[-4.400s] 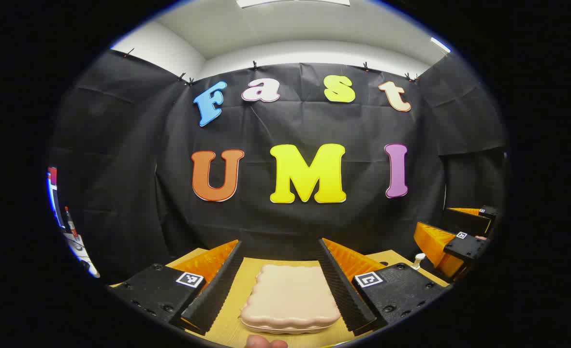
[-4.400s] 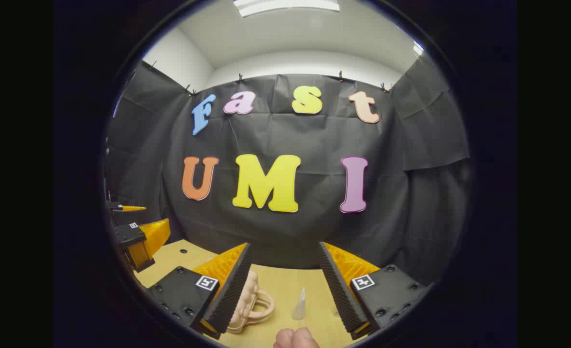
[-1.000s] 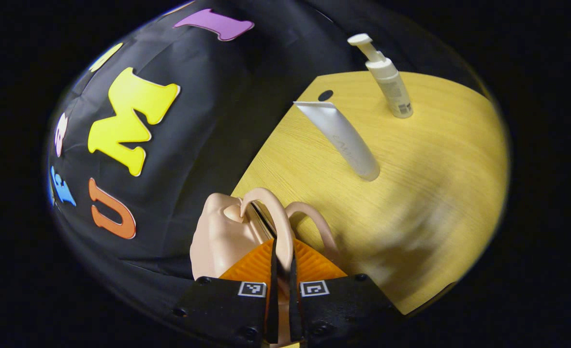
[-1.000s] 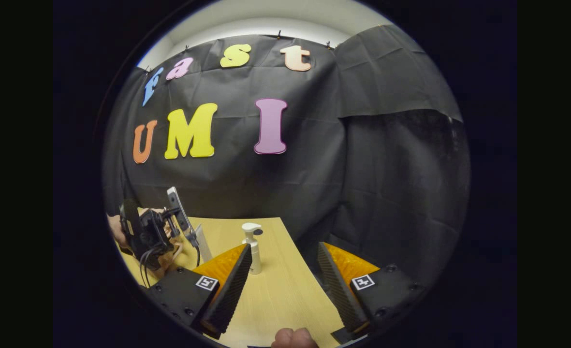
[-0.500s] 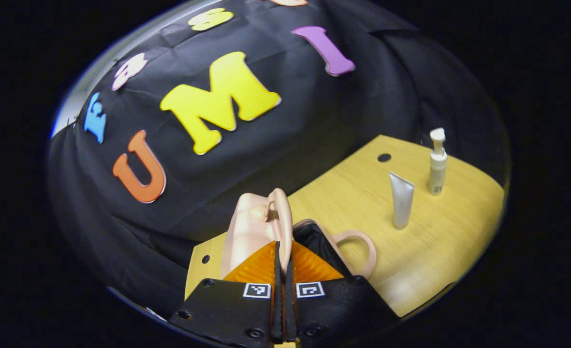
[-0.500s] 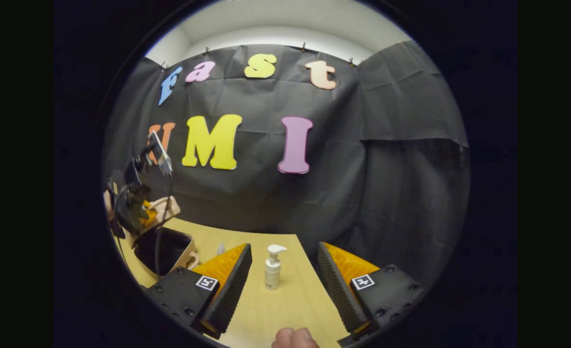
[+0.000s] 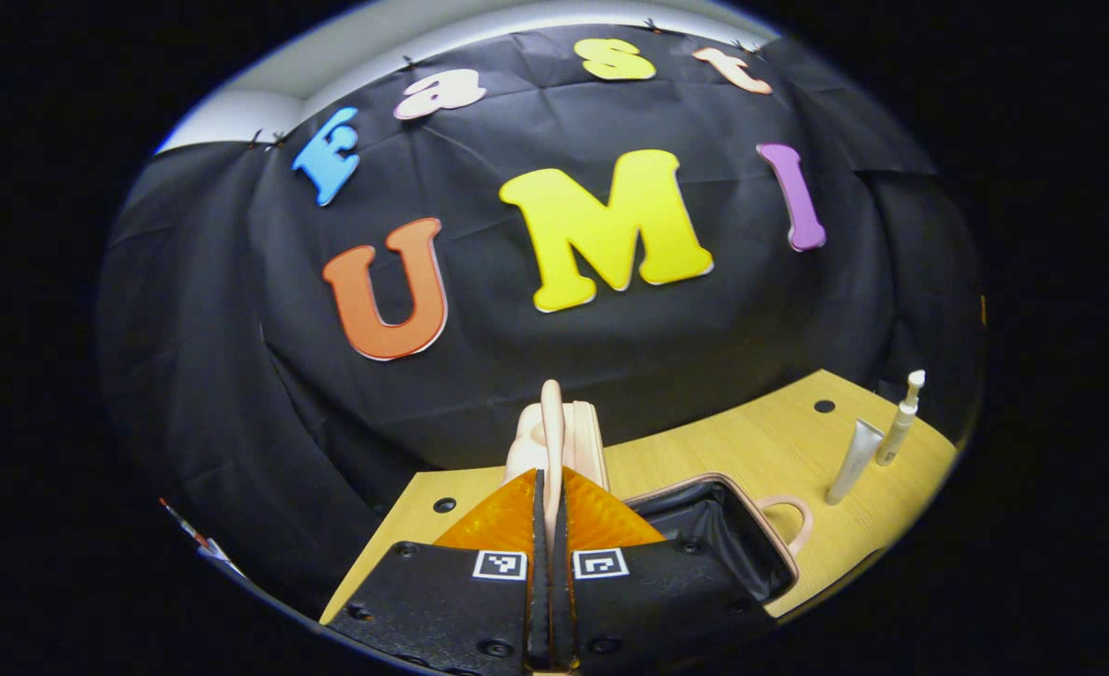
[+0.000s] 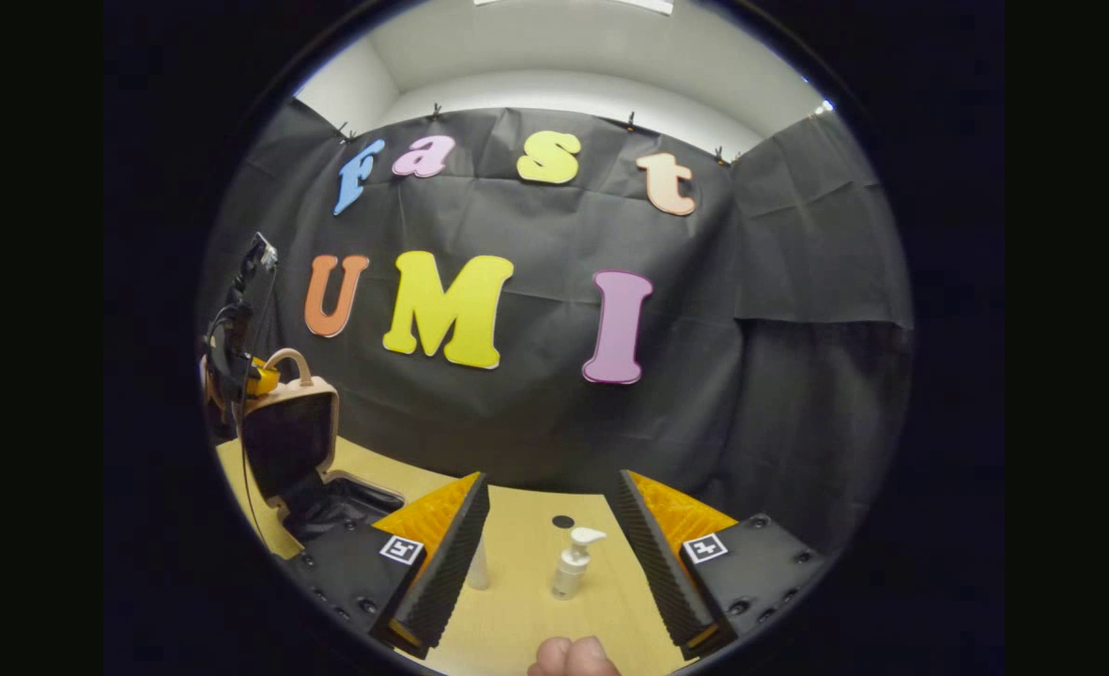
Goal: First open the suitcase, pack the skin care products into it, and then close the suitcase.
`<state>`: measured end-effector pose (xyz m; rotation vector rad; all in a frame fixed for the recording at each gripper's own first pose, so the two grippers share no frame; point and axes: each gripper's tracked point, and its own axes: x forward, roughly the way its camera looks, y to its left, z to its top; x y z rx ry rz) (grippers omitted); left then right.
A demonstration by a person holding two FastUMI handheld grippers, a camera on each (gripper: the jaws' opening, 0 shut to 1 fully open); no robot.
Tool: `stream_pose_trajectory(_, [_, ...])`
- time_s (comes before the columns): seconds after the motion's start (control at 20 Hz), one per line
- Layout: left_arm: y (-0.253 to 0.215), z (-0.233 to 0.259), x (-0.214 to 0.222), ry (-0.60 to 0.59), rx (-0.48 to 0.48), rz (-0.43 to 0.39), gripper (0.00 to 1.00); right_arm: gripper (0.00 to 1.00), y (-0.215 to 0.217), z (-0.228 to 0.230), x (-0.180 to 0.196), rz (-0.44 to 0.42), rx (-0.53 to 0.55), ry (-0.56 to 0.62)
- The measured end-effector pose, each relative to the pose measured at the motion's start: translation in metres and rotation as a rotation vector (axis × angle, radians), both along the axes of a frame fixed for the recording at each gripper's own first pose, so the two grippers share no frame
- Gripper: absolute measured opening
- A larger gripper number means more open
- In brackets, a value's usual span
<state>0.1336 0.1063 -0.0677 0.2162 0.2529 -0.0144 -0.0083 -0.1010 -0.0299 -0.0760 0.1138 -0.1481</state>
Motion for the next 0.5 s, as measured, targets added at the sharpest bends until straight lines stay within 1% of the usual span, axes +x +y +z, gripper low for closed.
stream_pose_trajectory(0.15, [0.052, -0.007, -0.004, -0.010, -0.112, 0.011, 0.04, 0.82, 0.023, -0.001, 0.004, 0.012, 0.047, 0.031])
stream_pose_trajectory(0.2, [0.070, -0.011, -0.003, -0.012, -0.135, 0.016, 0.04, 0.80, 0.030, 0.000, 0.006, 0.008, 0.053, 0.040])
stream_pose_trajectory(0.35, [0.122, -0.033, 0.006, 0.003, -0.216, 0.045, 0.04, 0.81, 0.043, 0.004, 0.012, -0.003, 0.033, 0.044])
stream_pose_trajectory(0.5, [0.168, -0.073, 0.005, 0.037, -0.306, 0.111, 0.05, 0.81, 0.061, 0.001, 0.014, -0.002, 0.017, 0.068])
